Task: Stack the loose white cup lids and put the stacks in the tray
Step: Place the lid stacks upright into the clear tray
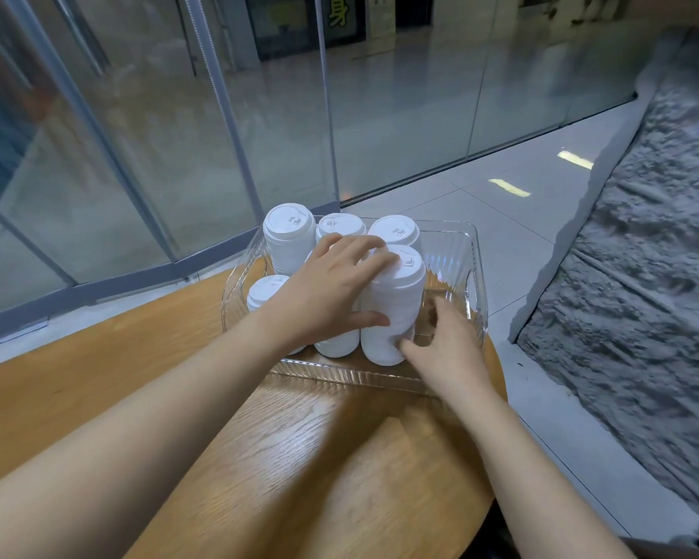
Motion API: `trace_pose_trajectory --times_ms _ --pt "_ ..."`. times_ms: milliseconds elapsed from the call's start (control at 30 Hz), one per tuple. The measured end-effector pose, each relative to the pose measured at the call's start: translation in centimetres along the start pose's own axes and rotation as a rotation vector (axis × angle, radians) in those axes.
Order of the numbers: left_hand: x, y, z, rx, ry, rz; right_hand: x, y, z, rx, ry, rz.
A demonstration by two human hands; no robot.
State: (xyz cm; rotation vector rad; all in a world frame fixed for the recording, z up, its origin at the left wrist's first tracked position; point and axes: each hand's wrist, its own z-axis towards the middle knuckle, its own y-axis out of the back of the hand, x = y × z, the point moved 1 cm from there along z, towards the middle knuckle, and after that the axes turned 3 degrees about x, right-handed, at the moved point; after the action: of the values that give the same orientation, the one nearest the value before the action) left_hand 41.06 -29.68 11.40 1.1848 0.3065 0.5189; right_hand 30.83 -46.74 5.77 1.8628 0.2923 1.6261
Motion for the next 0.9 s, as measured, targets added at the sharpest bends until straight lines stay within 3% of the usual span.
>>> trace_pose_trajectory --times_ms 133,200,300,367,433,533,733,900 --pt "0.9 1.3 -2.5 -0.063 0.159 0.015 1.3 3.3 -3.8 -0.387 0.353 -0.048" --pt "2.3 2.0 -4.1 -0.104 0.406 0.03 1.1 4.5 -4.0 -0.549 0.343 -0.11" --pt "4.6 2.3 -6.7 -0.099 0.855 -0.059 0.4 5.4 -2.5 -0.342 0.054 -0.056" --pt "5.2 2.0 -8.6 -0.004 0.989 -0.155 -0.5 5.2 -1.8 -0.253 0.01 0.015" --pt "4.7 1.9 -10.3 0.038 1.005 -0.236 -0.9 5.2 -1.5 -0.293 0.029 0.083" --pt "3.9 2.5 -12.0 -0.031 0.995 -0.316 -0.9 5.4 -1.0 -0.257 0.021 0.139" --pt "4.4 3.0 -14.3 0.057 1.089 -0.249 0.1 4.7 2.2 -0.15 0.052 0.172" --pt "3.8 3.9 -16.1 0.093 1.158 -0.206 1.5 3.0 5.6 -0.105 0.186 0.055"
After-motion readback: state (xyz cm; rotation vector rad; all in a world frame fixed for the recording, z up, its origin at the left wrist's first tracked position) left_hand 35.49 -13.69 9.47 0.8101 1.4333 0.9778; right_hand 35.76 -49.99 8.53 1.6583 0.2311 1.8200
